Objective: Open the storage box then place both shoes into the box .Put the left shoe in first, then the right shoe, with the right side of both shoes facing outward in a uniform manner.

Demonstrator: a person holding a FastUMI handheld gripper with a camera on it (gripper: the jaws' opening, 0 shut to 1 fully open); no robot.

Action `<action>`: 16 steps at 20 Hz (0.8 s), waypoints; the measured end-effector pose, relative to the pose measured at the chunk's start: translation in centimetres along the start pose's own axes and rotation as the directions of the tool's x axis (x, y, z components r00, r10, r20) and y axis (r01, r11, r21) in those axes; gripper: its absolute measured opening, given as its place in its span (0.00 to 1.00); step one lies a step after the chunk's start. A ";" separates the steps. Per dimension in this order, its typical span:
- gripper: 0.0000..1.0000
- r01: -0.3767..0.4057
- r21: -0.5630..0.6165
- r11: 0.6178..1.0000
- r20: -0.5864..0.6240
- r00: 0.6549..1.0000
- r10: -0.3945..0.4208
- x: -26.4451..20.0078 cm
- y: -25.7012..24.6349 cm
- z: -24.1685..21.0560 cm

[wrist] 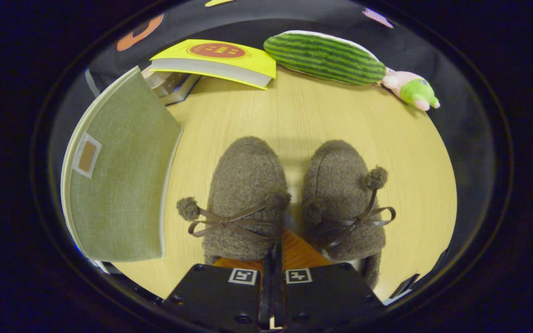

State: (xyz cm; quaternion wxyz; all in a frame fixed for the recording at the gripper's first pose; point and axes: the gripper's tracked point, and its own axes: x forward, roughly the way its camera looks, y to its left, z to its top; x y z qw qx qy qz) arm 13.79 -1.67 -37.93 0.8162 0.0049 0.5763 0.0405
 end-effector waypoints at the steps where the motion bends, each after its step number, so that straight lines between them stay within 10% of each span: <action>1: 0.06 -0.023 0.019 1.000 -0.001 1.000 0.023 -0.2 0.1 0.1; 16: 0.06 -0.158 0.106 0.982 0.106 0.983 0.147 -13.6 6.1 4.0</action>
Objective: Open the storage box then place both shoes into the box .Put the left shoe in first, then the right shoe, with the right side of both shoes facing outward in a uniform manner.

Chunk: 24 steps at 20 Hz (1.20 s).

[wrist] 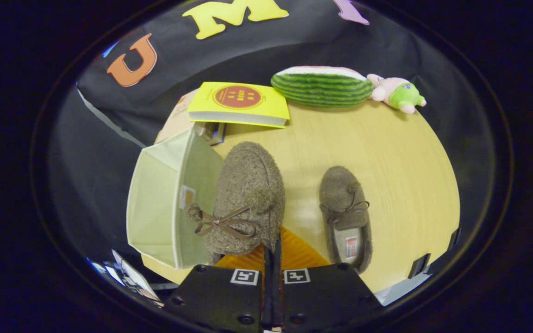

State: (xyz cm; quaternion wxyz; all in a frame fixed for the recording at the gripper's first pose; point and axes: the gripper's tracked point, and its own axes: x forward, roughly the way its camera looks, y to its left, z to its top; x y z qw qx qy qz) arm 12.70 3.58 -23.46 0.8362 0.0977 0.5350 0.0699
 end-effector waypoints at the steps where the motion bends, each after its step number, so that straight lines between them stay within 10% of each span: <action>1: 0.06 -0.003 -0.006 1.000 0.013 1.000 0.003 -0.8 1.2 0.5; 15: 0.06 -0.106 0.075 0.992 0.118 0.988 0.097 1.3 17.9 2.9; 24: 0.06 -0.022 0.070 0.997 0.176 0.984 0.009 8.1 19.5 2.4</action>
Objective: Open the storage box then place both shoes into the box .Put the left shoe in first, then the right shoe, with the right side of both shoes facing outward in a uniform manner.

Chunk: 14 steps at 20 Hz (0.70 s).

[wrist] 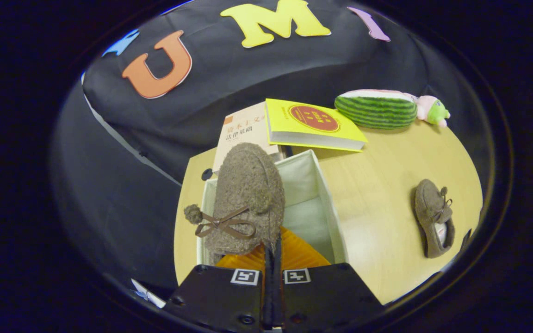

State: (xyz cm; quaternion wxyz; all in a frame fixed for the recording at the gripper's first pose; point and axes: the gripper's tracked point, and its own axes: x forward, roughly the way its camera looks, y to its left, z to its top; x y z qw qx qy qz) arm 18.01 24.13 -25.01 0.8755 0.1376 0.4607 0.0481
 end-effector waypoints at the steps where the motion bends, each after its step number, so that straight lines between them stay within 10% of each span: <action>1: 0.06 0.000 -0.003 1.000 -0.011 1.000 0.000 0.8 0.2 -0.6; 8: 0.13 -0.068 -0.055 0.996 -0.048 0.997 0.065 2.9 3.0 -3.7; 14: 0.68 -0.088 -0.085 0.993 0.002 0.996 0.089 -0.6 3.5 -2.1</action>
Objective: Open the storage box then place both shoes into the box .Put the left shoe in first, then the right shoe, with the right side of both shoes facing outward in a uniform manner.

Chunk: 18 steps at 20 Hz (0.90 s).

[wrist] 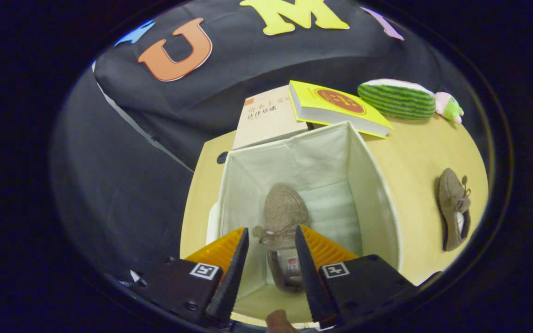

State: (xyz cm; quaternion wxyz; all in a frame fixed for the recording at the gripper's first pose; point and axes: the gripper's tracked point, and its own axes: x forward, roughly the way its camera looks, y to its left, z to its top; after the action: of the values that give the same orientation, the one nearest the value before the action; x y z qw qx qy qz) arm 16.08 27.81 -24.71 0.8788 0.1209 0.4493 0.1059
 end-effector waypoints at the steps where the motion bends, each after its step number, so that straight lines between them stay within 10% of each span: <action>1: 0.76 0.027 -0.034 0.999 0.037 0.999 -0.026 -1.0 -0.5 1.0; 9: 0.97 0.132 -0.182 0.974 0.164 0.981 -0.102 -8.2 -5.4 5.1; 18: 0.97 0.175 -0.302 0.937 0.144 0.980 -0.136 -11.1 -15.4 4.3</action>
State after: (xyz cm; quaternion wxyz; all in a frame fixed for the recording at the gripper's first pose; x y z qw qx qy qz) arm 14.37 9.40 -18.54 0.9180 -0.0496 0.3809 0.0982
